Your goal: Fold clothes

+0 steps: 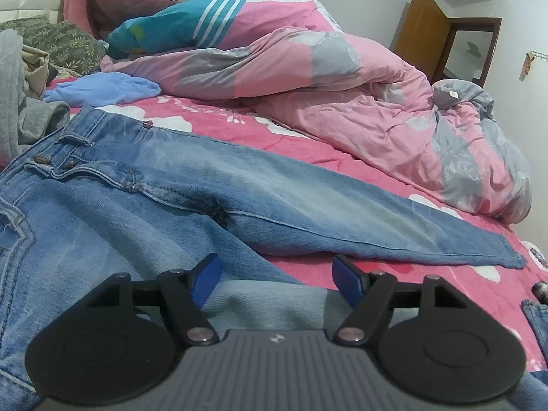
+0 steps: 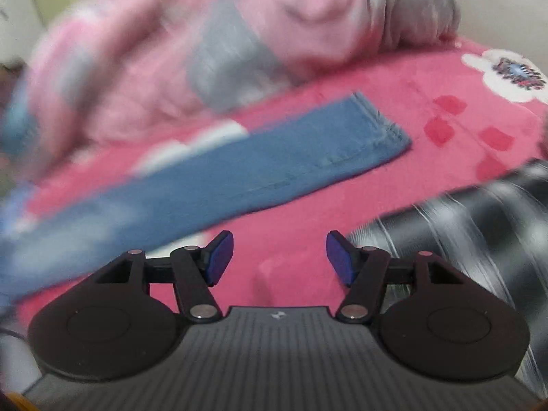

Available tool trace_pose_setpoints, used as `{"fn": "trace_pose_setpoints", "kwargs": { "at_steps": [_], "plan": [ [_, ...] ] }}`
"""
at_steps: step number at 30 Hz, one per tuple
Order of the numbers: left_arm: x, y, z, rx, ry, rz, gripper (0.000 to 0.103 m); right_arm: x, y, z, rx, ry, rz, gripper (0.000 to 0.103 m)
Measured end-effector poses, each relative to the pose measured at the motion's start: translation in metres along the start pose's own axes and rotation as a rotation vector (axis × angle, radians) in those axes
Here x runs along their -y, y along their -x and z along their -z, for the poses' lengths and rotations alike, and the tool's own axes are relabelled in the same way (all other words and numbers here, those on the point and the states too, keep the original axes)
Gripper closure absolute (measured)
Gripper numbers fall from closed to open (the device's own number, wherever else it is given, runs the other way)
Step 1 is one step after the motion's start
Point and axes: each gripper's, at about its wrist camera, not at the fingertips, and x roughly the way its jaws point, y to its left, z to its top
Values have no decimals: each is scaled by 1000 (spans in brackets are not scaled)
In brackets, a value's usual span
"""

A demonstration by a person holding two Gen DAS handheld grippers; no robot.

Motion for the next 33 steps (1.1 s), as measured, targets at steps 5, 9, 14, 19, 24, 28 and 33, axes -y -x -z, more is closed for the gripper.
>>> {"fn": "trace_pose_setpoints", "kwargs": {
  "at_steps": [5, 9, 14, 19, 24, 28, 33],
  "plan": [
    [16, 8, -4, -18, -45, -74, 30, -9, 140, 38, 204, 23, -123, 38],
    [30, 25, -12, -34, -42, -100, 30, -17, 204, 67, 290, 56, -188, 36],
    [56, 61, -11, -46, -64, -104, 30, -34, 207, 97, 267, 126, -288, 36],
    [52, 93, 17, -41, -17, -132, 30, -66, 170, 131, 147, 161, -437, 36],
    [46, 124, 45, -36, 35, -160, 30, -99, 131, 167, -33, 174, -540, 36],
    [35, 145, 63, -19, 105, -188, 35, -115, 119, 184, -108, 213, -515, 36],
    [-8, 134, 56, 46, 364, -208, 50, -111, 107, 192, -176, 133, -501, 36]
  ]
}}
